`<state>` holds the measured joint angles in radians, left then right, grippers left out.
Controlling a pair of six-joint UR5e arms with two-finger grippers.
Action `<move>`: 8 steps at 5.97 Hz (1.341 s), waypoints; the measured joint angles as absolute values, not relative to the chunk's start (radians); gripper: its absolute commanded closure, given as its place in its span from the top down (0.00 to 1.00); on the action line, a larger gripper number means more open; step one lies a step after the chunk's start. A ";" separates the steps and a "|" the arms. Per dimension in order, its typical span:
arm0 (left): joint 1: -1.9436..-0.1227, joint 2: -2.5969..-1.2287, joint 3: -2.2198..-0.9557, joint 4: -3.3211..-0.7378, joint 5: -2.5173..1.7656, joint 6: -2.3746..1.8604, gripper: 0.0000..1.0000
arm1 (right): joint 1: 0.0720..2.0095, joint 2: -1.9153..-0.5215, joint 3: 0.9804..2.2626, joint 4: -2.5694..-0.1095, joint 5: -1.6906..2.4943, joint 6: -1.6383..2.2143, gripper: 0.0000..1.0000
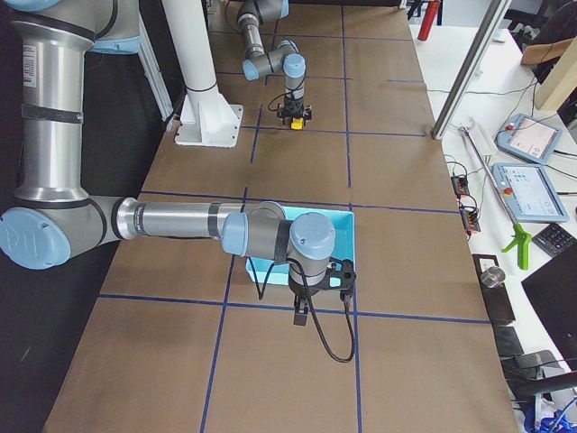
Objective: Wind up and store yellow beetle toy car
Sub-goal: 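Lower the left gripper and grasp the yellow car's roof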
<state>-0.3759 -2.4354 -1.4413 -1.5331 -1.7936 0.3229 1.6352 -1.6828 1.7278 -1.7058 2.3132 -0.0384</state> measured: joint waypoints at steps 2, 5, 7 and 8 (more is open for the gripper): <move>-0.376 -2.433 -1.443 -1.534 -1.794 0.337 0.78 | 1.635 -1.683 1.728 -1.706 2.313 -0.038 1.00; -0.379 -2.434 -1.444 -1.533 -1.793 0.364 0.04 | 1.635 -1.683 1.727 -1.706 2.313 -0.038 1.00; -0.393 -2.440 -1.449 -1.530 -1.793 0.392 0.00 | 1.635 -1.683 1.727 -1.706 2.313 -0.038 1.00; -0.408 -2.444 -1.454 -1.530 -1.797 0.406 0.00 | 1.635 -1.683 1.727 -1.706 2.313 -0.038 1.00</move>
